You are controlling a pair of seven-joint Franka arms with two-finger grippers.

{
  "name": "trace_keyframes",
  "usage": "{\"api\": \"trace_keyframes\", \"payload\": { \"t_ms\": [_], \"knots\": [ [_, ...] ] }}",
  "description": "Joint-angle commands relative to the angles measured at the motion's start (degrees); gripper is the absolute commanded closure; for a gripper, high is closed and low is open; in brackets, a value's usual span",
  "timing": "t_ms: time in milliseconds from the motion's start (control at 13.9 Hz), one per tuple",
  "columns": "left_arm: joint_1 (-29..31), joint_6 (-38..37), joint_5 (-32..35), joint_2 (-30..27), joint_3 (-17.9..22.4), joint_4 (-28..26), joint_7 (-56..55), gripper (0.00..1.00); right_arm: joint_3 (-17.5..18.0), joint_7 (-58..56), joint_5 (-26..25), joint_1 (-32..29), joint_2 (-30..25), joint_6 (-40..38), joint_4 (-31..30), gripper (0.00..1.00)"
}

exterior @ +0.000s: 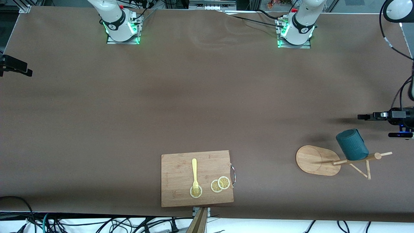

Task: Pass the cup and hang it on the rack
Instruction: 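Hang the mug handle on a rack peg and open the left gripper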

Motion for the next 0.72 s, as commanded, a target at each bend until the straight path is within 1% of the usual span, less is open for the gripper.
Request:
{"api": "trace_keyframes", "payload": {
  "t_ms": [0,289,505,649],
  "knots": [
    [-4.2,1.5,10.24,-8.27,0.56,-0.56,-0.96,0.0,0.09,-1.28,-0.06,-0.45,0.25,-0.16,0.72,0.0],
    [-11.75,5.02,26.58,-17.07,0.56,-0.82,-0.61,0.0,0.09,-1.28,0.03,-0.45,0.25,-0.16,0.72,0.0],
    [-20.62,8.0,40.38,-23.48,0.56,-1.52,-1.22,0.0,0.09,-1.28,0.03,-0.45,0.25,-0.16,0.72,0.0],
    [-25.81,9.68,47.77,-26.65,0.56,-2.4,-3.4,0.0,0.09,-1.19,0.03,-0.45,0.25,-0.16,0.72,0.0]
  ]
}}
